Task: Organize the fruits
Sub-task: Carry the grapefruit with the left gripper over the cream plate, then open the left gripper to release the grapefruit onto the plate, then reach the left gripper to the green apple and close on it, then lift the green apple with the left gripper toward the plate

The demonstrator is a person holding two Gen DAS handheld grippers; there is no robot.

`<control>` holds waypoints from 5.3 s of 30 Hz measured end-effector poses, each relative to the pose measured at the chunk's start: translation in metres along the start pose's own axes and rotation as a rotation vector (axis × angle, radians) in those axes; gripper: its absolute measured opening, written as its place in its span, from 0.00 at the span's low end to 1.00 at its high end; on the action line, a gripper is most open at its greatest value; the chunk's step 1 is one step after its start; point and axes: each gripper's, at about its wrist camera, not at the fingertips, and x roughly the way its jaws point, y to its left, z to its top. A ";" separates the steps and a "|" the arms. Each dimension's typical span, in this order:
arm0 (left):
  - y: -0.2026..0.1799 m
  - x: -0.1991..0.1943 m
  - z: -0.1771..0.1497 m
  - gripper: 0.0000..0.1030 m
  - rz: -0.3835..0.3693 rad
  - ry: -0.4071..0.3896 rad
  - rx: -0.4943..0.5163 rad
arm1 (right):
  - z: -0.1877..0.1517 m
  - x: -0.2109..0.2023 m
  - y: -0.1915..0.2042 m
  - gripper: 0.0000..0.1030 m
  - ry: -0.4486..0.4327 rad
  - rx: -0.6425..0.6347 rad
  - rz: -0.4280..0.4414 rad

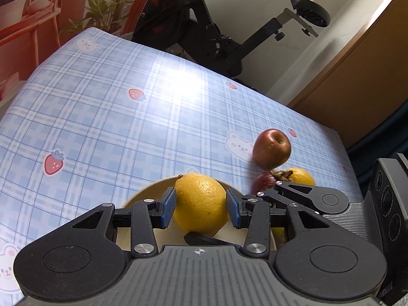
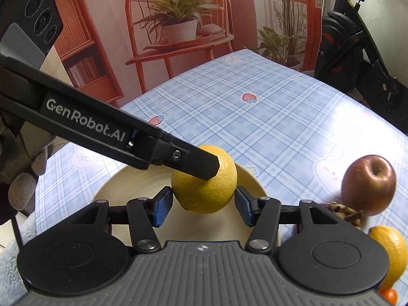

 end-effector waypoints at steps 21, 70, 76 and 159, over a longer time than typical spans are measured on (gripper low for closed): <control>0.003 -0.002 -0.002 0.44 0.031 -0.015 0.003 | -0.005 -0.002 0.001 0.56 -0.023 0.007 -0.013; -0.125 0.002 -0.064 0.44 0.012 -0.067 0.259 | -0.154 -0.167 -0.038 0.56 -0.211 0.213 -0.249; -0.135 0.004 -0.056 0.44 0.006 -0.070 0.262 | -0.155 -0.176 -0.057 0.56 -0.232 0.245 -0.294; -0.044 -0.038 -0.016 0.36 0.056 0.073 0.070 | -0.036 -0.037 0.027 0.44 -0.072 0.000 0.073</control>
